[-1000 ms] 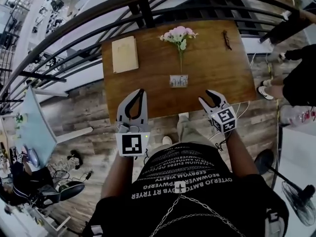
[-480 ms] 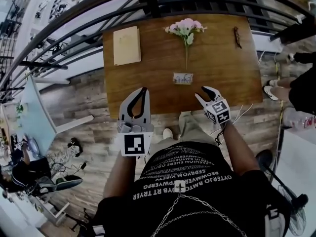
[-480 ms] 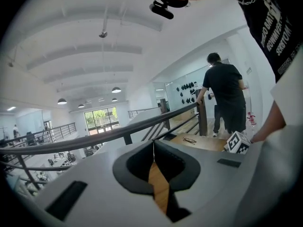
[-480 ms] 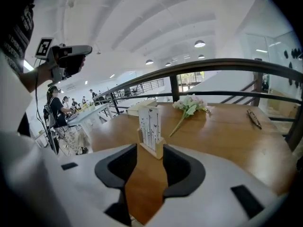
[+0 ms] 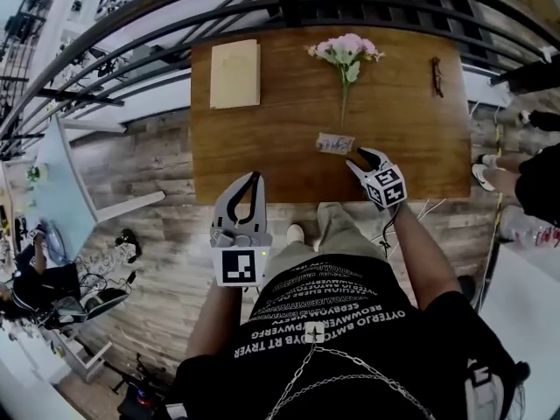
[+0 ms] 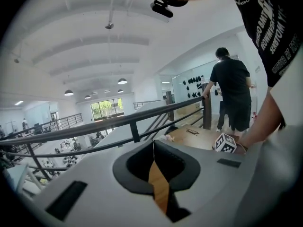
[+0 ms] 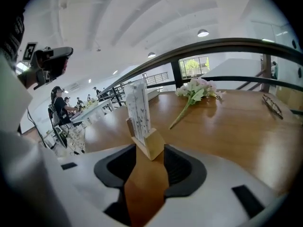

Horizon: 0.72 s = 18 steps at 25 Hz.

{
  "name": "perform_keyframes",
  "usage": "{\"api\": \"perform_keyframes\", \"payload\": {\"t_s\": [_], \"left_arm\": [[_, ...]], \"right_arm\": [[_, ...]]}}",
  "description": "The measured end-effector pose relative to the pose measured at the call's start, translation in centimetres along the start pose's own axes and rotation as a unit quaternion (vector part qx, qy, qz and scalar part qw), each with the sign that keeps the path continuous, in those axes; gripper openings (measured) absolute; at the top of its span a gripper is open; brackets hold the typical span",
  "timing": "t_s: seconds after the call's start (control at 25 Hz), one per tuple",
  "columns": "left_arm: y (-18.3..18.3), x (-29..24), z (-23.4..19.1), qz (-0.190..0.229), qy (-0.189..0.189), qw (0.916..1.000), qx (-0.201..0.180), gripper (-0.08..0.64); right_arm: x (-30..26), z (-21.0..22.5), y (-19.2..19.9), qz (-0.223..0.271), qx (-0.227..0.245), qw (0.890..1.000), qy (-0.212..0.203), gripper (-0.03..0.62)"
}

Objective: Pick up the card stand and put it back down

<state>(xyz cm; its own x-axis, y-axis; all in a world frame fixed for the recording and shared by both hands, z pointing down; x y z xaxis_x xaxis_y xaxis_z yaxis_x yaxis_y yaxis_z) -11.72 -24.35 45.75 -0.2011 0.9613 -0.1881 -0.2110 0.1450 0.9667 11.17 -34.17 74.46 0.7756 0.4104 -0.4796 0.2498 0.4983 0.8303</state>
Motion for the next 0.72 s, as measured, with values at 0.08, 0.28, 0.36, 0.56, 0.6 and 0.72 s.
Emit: {"api": "perform_keyframes", "payload": {"t_s": [0.08, 0.28, 0.36, 0.56, 0.6, 0.72], "left_arm": [[0.1, 0.2, -0.2, -0.008, -0.002, 0.9999, -0.006, 0.029], [1.1, 0.9, 0.1, -0.027, 0.003, 0.9996, -0.004, 0.029], [1.4, 1.4, 0.4, -0.031, 0.007, 0.9995, -0.007, 0.029], [3.2, 2.7, 0.2, -0.054, 0.009, 0.9985, 0.003, 0.029], [3.5, 2.9, 0.2, -0.059, 0.01, 0.9982, 0.002, 0.029], [3.6, 3.4, 0.5, -0.062, 0.018, 0.9979, 0.003, 0.029]], "right_arm": [[-0.6, 0.4, 0.0, -0.005, 0.002, 1.0, -0.003, 0.192], [-2.5, 0.6, -0.1, -0.01, 0.009, 1.0, -0.011, 0.187], [-3.1, 0.6, 0.0, -0.007, 0.012, 1.0, -0.009, 0.187], [-4.3, 0.3, -0.2, 0.0, 0.032, 0.999, 0.001, 0.167], [-4.5, 0.2, -0.2, -0.002, 0.035, 0.999, -0.003, 0.161], [-4.6, 0.3, -0.3, -0.006, 0.027, 1.0, -0.005, 0.15]]}}
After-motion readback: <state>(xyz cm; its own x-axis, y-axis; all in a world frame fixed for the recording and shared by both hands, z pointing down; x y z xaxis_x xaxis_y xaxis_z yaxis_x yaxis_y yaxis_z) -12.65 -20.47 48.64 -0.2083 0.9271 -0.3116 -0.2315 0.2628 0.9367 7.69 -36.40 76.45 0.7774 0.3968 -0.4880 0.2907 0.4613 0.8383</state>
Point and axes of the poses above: the fingertips, and each gripper's own axes: x backward along the fingers, z to its right, y out of its underside, the point moved 4 cm from there along x, backward along the fingers, and after that the axes turned 11 degrees about z, right-handed, at the moved point
